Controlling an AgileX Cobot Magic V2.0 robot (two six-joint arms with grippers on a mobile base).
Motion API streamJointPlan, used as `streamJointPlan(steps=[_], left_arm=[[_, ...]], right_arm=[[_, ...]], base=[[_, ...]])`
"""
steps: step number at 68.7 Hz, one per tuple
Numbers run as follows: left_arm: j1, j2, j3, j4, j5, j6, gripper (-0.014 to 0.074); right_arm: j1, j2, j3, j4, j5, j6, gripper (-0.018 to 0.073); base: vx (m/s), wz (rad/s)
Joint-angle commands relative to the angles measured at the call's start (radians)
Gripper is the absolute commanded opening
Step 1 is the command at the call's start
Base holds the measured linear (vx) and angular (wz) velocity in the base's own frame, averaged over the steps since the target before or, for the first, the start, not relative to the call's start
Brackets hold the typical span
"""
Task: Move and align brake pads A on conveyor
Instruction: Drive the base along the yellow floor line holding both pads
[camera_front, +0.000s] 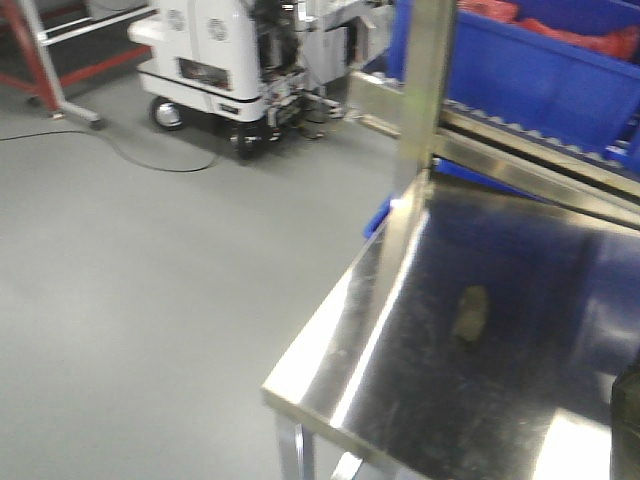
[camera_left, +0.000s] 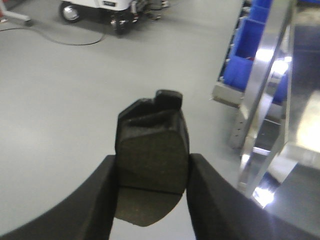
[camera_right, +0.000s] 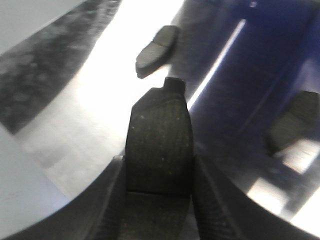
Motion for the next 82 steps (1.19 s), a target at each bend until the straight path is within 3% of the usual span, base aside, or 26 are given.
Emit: streamJointPlan(steps=[1, 82], left_arm=[[-0.001, 0.006, -0.03, -0.003, -0.095, 0.0, -0.0006], [-0.001, 0.006, -0.03, -0.003, -0.095, 0.0, -0.0006]], right_arm=[[-0.007, 0.002, -0.031, -0.005, -0.08, 0.0, -0.0007], [-0.007, 0.002, -0.031, -0.005, -0.08, 0.0, -0.0007]], base=[[-0.16, 0.61], [-0.18, 0.67]])
